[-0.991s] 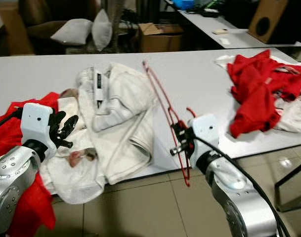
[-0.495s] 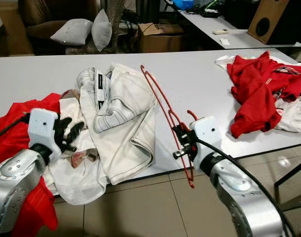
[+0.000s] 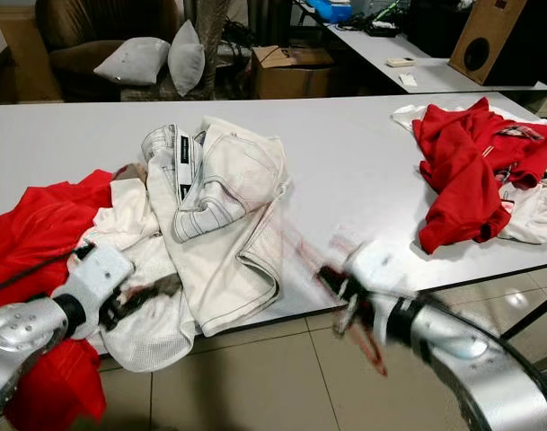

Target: Hang hanger

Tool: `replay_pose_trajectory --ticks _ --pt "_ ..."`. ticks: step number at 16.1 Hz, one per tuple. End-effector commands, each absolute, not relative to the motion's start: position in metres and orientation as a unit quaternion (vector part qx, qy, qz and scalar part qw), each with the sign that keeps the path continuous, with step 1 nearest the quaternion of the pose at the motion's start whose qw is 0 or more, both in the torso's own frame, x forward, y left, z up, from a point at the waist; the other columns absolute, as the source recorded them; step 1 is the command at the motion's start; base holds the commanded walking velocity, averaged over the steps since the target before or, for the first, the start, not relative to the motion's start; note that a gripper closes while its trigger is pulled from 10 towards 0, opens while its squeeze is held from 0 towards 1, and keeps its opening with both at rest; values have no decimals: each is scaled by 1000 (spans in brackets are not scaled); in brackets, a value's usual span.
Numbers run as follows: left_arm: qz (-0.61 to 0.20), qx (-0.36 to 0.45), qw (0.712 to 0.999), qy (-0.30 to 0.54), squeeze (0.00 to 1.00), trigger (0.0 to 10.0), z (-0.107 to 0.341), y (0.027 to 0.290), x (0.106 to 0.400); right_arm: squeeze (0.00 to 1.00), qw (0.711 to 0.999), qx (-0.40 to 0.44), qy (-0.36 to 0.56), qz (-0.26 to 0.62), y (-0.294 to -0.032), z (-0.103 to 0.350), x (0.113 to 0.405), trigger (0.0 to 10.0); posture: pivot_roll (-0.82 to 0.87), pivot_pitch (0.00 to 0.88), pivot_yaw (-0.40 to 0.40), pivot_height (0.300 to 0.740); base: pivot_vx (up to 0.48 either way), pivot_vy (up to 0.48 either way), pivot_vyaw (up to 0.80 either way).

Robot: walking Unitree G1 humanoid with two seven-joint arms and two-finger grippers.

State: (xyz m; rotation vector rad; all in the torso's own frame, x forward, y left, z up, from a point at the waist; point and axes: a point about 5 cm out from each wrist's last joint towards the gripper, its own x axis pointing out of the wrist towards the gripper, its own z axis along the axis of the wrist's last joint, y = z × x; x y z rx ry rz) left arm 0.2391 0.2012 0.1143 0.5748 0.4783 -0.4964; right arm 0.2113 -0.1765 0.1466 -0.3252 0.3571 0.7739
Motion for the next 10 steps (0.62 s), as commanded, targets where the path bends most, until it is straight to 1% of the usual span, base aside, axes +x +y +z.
replay_pose_trajectory --ticks 1,2,3,4,5,6,7,10 --pt "-216 293 902 231 0 10000 114 206 244 0 885 -171 168 398 -174 150 207 10000 66 17 -48 740 0 0 0" --pt "-206 293 906 227 0 10000 117 209 245 0 881 -174 169 405 -174 151 206 10000 65 18 -45 740 0 0 0" --pt "-207 299 904 224 0 8353 118 209 246 0 878 -177 165 412 -173 152 205 10000 63 18 -34 740 0 0 0" --pt "-208 305 902 222 0 4588 118 209 246 0 872 -184 159 424 -172 153 204 10000 66 15 -27 740 0 0 0" --pt "-209 321 898 218 0 2745 117 209 248 0 867 -197 156 431 -173 154 205 10000 67 14 -22 740 0 0 0" --pt "-209 325 897 214 0 0 117 209 250 0 866 -202 154 431 -175 155 208 10000 66 19 -23 740 0 0 0" --pt "-208 325 898 211 0 0 118 209 251 0 866 -203 154 431 -175 156 209 10000 66 27 -32 740 0 0 0" --pt "-211 294 912 195 0 0 124 207 252 0 866 -201 149 432 -176 157 209 10000 73 24 -23 740 0 0 0"
